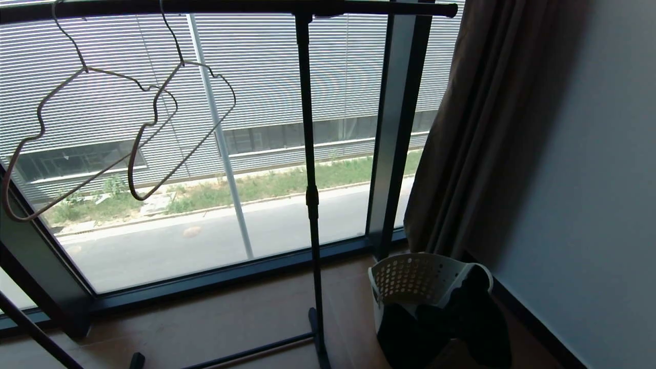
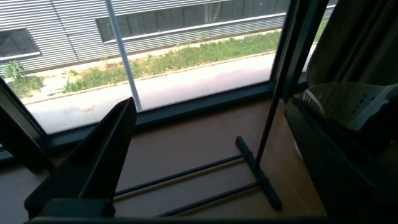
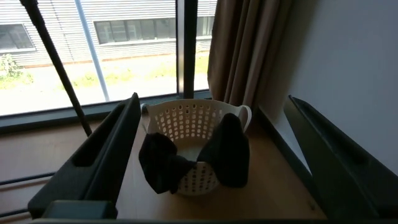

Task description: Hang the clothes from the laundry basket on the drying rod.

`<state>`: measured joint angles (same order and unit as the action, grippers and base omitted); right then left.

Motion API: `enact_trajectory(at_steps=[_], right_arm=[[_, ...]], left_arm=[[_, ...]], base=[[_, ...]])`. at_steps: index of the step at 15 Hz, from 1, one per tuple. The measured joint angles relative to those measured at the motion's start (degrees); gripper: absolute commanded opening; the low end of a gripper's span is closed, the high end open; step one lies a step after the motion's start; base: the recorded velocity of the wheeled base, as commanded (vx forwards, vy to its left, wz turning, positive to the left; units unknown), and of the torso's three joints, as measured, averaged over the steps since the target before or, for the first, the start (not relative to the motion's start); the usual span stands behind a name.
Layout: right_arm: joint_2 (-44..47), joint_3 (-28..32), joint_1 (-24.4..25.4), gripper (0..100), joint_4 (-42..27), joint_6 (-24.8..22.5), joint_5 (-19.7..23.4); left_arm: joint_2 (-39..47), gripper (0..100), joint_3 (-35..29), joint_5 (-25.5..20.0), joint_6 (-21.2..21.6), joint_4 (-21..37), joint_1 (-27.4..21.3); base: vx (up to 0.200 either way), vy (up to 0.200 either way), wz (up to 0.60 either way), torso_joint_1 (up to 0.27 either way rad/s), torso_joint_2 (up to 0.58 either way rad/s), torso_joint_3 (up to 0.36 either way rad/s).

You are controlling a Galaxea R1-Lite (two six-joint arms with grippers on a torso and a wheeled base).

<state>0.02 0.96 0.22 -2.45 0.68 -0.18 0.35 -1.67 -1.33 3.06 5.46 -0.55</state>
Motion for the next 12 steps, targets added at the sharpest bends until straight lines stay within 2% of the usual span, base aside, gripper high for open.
enact_trajectory(at_steps=[9,12], right_arm=[[0.00,0.00,0.02,100,0.07,0.02,0.00],[0.00,0.02,0.02,100,0.11,0.02,0.00]], left_arm=[[0.00,100,0.00,0.11,0.02,0.00,0.02],[0.00,100,0.00,0.11,0.00,0.00,0.04]], base=[[0.000,-0.200,0.00,0.003,0.00,0.002],[0.000,0.000,0.00,0.000,0.00,0.000]])
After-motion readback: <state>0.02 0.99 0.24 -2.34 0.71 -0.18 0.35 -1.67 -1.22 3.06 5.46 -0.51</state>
